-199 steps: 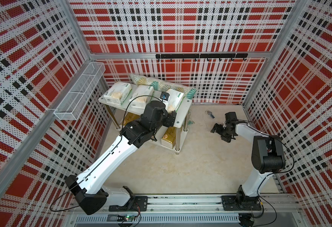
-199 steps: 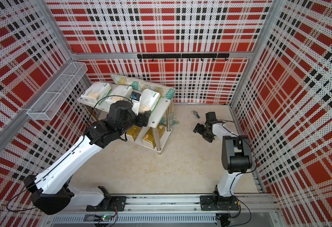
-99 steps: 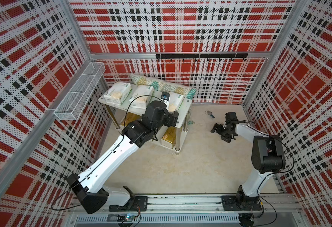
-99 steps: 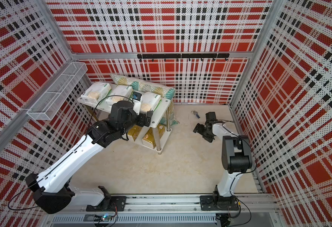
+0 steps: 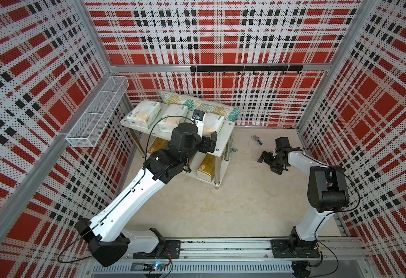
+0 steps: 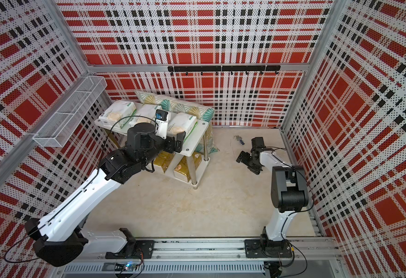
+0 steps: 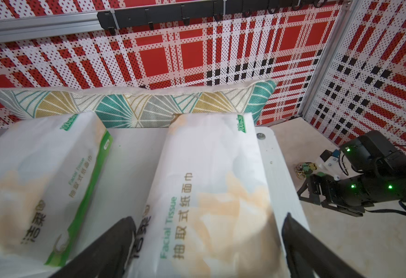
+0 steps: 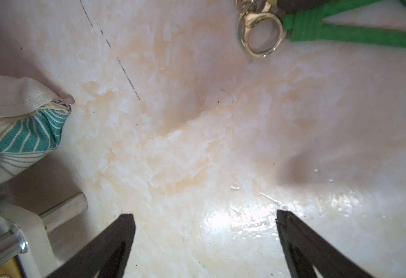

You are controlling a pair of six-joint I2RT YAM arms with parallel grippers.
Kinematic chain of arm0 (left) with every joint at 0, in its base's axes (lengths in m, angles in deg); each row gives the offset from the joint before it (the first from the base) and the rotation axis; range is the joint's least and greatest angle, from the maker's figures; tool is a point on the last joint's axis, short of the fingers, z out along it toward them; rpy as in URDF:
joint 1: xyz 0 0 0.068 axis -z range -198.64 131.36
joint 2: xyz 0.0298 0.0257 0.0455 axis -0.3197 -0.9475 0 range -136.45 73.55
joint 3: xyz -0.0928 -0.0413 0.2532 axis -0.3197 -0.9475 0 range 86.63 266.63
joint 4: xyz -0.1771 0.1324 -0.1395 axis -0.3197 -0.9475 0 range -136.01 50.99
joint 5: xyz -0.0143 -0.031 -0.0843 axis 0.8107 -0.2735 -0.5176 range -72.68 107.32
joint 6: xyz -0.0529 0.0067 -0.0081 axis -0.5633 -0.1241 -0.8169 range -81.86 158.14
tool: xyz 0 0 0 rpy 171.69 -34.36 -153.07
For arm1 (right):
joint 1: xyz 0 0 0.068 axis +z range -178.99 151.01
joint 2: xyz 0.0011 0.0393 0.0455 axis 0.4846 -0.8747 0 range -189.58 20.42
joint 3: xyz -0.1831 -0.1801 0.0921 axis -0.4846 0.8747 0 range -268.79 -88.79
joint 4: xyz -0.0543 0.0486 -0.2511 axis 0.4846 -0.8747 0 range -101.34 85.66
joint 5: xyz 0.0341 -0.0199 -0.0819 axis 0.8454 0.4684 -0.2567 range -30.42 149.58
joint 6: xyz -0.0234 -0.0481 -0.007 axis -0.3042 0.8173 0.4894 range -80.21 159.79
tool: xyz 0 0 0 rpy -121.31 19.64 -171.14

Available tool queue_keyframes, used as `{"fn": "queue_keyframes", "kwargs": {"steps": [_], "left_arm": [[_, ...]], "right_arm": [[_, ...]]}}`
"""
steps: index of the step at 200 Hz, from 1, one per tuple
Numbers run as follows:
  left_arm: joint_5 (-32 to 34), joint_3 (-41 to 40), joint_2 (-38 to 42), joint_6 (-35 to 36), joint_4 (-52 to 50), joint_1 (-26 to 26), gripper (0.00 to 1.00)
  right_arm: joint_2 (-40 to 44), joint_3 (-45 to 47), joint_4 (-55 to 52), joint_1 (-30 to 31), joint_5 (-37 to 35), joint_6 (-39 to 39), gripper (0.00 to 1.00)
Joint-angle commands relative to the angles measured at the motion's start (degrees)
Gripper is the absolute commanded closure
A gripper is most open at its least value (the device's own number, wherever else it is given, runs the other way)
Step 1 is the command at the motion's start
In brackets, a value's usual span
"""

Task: Place the tissue boxes on the shelf by color
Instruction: Place a box of tissues on the shelf, then reset both arms

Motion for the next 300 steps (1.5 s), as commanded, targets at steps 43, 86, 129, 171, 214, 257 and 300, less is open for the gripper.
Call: {"fn": "queue_keyframes", "kwargs": {"steps": [43,86,129,171,214,257,300], "left_arm": [[0.02,-0.37,4.41,-0.2,5.61,-0.37,0.01],[5.61,-3.05,7.81,-0.67,10.8,-0.71,0.01],[7.21,-7.62,14.82,-1.93,10.26,-0.81,0.01],[7.79,-9.15,20.1,-4.73,1.04,-1.24,0.01],[10.71,-15.02,20.86,-10.05,-6.58,-2.07,0.01],[11.42,-27.5,21.28,-17.31,-3.67,-6.83,0.01],[9.63,-39.07,21.22,-21.47,6.4,-13.61,0.01]], "right_arm": [[-0.4,-0.22,0.31,0.3,-0.27,0.2,0.0],[0.18,-0.03,0.33,0.29,-0.27,1.08,0.0],[0.59,0.02,-0.15,0.33,-1.19,1.83,0.0],[0.5,-0.68,-0.02,0.34,-0.83,2.81,0.0],[3.52,-0.87,0.84,0.29,-1.94,4.93,0.0],[5.52,-1.76,-0.35,0.41,-4.21,7.18,0.0],[9.7,-0.75,1.07,2.44,-7.31,9.54,0.0]]}}
